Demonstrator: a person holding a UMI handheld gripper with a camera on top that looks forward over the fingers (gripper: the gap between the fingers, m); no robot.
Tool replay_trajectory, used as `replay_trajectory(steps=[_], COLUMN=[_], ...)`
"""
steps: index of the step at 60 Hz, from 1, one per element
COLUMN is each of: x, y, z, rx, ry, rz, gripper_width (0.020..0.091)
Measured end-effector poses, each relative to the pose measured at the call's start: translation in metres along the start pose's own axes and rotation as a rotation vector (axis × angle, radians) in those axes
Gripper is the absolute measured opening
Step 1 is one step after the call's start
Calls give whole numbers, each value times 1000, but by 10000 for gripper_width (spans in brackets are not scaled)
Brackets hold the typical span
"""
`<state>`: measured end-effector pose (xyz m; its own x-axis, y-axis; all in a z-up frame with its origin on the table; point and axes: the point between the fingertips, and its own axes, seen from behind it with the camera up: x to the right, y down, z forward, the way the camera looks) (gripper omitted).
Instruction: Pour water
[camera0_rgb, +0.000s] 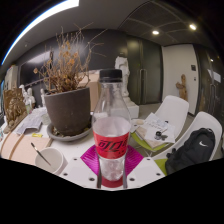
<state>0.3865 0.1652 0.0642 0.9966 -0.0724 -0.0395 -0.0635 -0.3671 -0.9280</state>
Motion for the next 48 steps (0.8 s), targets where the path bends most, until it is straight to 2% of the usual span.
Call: replay_trajectory(steps=[2,10,13,15,19,20,23,27,36,48], x=[-1,1,2,2,3,4,6,10,9,-26], y=[0,-2,1,4,7,7,7,5,1,-1], z=[-1,0,0,1,-3,-5,-11,-24,-83,-198], rx=[6,13,-9,-32,-50,-52,-62,-78,-124,-202], ry=[4,5,6,9,13,15,24,43,88,129], rz=[2,9,11,16,24,26,29,40,34,4], gripper_width=[304,468,512,588,845,874,827,865,856,857])
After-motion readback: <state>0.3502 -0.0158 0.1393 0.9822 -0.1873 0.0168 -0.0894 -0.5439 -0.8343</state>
